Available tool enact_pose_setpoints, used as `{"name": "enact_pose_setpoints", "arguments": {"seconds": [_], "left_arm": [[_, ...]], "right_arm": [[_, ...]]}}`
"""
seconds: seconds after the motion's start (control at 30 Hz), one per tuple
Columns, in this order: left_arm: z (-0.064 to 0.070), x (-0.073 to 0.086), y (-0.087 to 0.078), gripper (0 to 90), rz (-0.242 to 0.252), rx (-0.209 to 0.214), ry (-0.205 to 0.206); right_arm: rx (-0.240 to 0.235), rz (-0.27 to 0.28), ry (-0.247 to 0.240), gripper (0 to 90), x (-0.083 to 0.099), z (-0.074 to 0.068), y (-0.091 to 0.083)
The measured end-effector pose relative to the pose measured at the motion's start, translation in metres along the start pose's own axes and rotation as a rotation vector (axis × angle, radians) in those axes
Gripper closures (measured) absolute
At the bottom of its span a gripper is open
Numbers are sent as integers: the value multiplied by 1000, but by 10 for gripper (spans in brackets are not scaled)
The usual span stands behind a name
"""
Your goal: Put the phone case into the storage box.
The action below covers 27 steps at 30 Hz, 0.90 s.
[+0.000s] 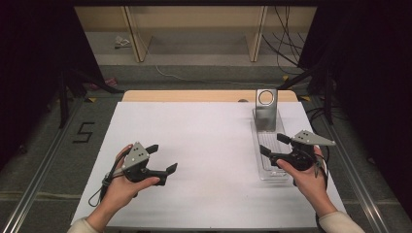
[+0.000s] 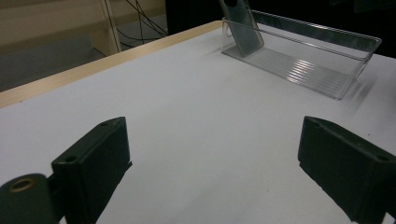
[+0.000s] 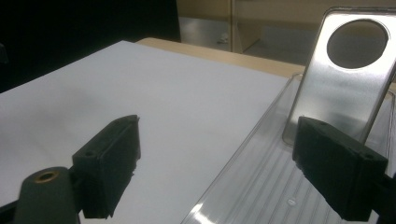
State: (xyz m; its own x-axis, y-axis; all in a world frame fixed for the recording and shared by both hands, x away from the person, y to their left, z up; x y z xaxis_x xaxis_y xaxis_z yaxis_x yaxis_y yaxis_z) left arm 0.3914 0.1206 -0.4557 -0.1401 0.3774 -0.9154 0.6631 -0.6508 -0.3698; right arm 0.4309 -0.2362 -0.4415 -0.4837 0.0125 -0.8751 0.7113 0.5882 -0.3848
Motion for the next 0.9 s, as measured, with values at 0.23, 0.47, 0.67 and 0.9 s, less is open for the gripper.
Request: {"name": "enact_pose_setpoints", "arguments": {"seconds": [0.23,0.47,0.67,0.9], "left_arm": [[2,2,-2,83,-4,4,5],[3,3,-4,81,-3,10,12],[5,6,-6,81,-9,12,17],[5,8,-8,80,-11,10,19]], "right_arm": [[-8,-5,-5,160,5,-2,-6],[-17,-8,-9,160,9,-3,-8],[-17,-6,-8,160,11,-2,-11],[-14,-2,-8,160,14,-1,-16]]}}
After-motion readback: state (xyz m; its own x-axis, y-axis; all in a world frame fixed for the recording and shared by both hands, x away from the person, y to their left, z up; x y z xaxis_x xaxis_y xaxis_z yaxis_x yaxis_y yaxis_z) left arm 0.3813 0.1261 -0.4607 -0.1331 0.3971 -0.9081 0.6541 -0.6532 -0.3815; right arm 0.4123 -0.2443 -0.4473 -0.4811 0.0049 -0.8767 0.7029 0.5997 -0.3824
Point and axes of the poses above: each handheld gripper's, and its own axes: y roughly forward along the jaws, x roughly out of its underside, z roughly to its right, the point moved 8 cm from there along y, roughly forward along the jaws, and after that the axes turned 12 degrees about y, right-handed, at the moved point
